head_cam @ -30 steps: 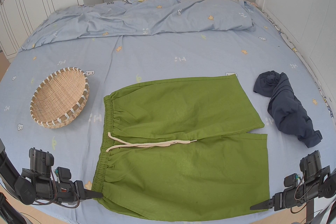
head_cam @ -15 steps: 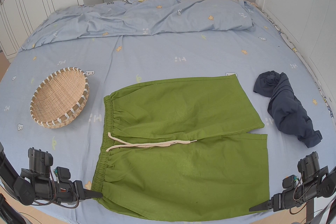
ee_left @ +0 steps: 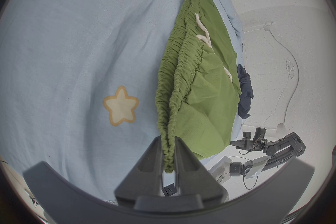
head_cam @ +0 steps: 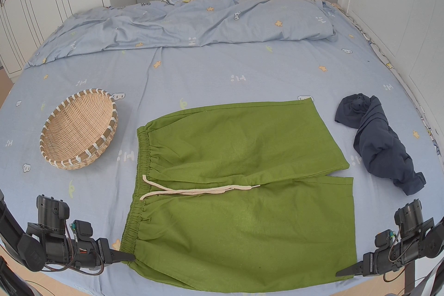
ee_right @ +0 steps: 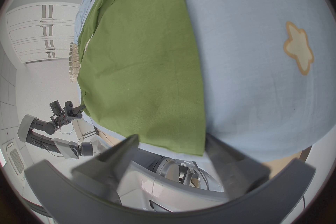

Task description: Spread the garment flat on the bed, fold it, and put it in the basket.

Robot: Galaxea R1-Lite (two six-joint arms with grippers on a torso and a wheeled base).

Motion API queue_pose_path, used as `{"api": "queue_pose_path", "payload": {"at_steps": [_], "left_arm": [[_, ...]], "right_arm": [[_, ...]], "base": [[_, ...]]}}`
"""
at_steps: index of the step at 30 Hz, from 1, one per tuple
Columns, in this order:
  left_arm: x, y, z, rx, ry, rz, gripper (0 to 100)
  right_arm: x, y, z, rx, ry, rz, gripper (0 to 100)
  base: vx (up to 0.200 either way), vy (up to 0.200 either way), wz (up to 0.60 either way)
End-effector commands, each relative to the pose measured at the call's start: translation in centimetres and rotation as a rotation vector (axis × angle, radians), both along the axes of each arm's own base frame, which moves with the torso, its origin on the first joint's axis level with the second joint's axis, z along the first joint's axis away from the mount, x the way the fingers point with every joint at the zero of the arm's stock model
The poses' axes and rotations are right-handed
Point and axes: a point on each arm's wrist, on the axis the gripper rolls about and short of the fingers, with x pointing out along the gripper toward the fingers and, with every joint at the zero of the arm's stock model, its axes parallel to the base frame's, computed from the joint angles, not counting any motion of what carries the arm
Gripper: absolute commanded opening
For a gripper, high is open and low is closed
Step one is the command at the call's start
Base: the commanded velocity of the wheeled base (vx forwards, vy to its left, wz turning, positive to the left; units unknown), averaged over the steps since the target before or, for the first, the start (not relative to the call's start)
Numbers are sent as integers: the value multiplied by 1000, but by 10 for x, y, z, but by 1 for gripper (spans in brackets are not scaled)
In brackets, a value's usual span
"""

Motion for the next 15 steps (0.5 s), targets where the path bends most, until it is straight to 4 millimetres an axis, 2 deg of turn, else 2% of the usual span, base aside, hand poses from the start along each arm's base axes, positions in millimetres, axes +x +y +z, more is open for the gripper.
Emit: {"api": "queue_pose_path", "payload": {"at_steps": [1, 15], "left_arm": [[-1, 0, 0, 0, 0, 0, 0], [-7, 0, 6, -4, -28, 2, 0]], "right_arm": [[-1, -2, 1, 1, -3, -10, 0], [-4, -3, 8, 7, -52, -16, 0]], "base": [[0, 0, 0], [0, 0, 0]]}}
